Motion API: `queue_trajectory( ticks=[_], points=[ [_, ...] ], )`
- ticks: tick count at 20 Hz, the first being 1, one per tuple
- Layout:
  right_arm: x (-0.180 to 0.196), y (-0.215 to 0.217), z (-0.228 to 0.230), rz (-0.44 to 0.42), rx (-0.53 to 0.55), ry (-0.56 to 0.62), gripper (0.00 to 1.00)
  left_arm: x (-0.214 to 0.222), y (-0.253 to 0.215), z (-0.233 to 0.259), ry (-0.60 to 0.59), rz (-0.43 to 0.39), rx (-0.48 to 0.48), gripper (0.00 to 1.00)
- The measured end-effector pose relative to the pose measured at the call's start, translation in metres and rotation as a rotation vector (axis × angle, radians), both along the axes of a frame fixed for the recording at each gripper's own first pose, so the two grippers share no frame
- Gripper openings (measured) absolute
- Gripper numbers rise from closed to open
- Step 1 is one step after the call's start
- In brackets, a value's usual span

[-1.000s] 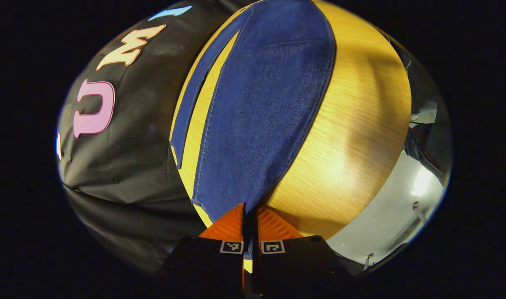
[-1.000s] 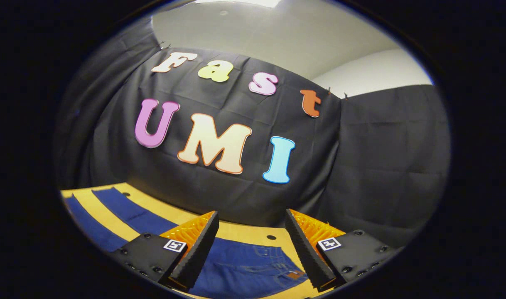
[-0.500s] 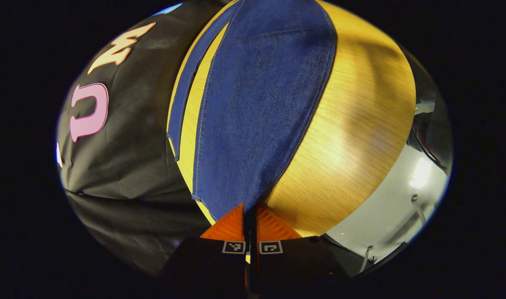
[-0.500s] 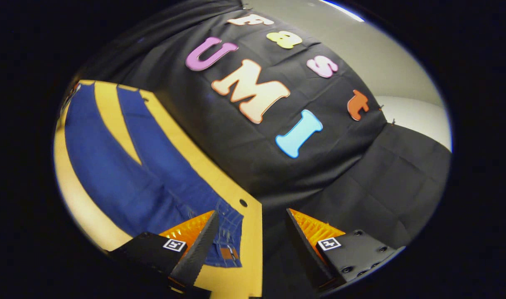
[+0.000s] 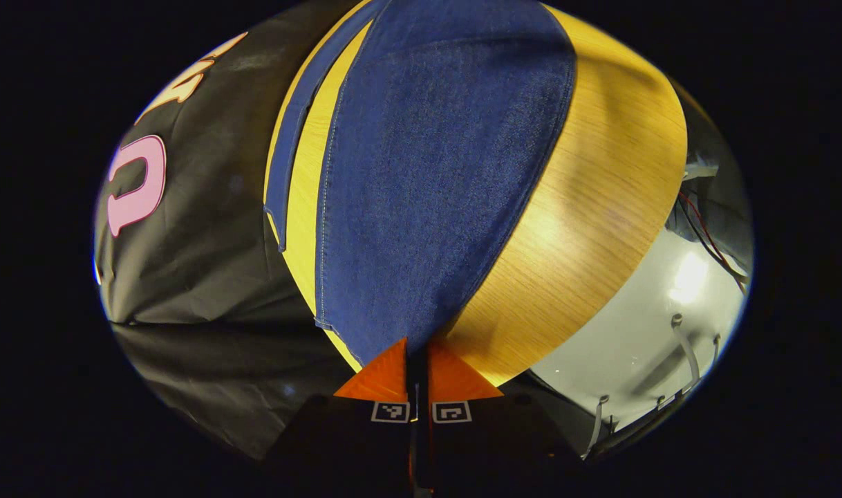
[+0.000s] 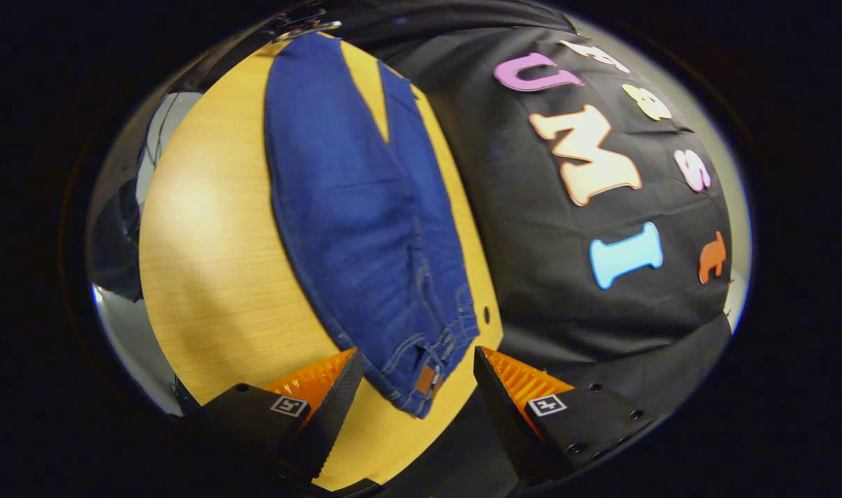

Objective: Grasp the waist and the cuffs of the jeans and fold them to make the two legs overlap; first hold the waist and fold one-third of the jeans toward the cuffs, then hold the cuffs and fold the remaining one-third in the same direction to finish folding.

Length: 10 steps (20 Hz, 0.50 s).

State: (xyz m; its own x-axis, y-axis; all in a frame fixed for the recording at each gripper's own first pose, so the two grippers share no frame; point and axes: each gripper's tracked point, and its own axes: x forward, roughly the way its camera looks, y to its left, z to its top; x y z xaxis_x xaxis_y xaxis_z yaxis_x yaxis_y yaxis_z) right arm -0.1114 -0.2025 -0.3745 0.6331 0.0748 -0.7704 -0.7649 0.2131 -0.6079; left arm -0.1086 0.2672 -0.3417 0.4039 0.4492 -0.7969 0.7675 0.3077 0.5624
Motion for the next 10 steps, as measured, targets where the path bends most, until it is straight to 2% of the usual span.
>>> queue_trajectory(
  ticks=[6, 9, 10],
  points=[
    [-0.004, -0.014, -0.046, 0.097, -0.083, 0.117, 0.99, 0.002, -0.005, 0.005, 0.024, 0.037, 0.007, 0.0],
    [0.011, -0.016, -0.058, 0.099, -0.087, 0.105, 0.86, 0.003, -0.002, 0.012, 0.022, 0.054, 0.017, 0.0],
    [0.015, -0.016, -0.061, 0.098, -0.09, 0.092, 0.86, 0.003, -0.003, 0.015, 0.02, 0.065, 0.02, 0.0]
  ],
)
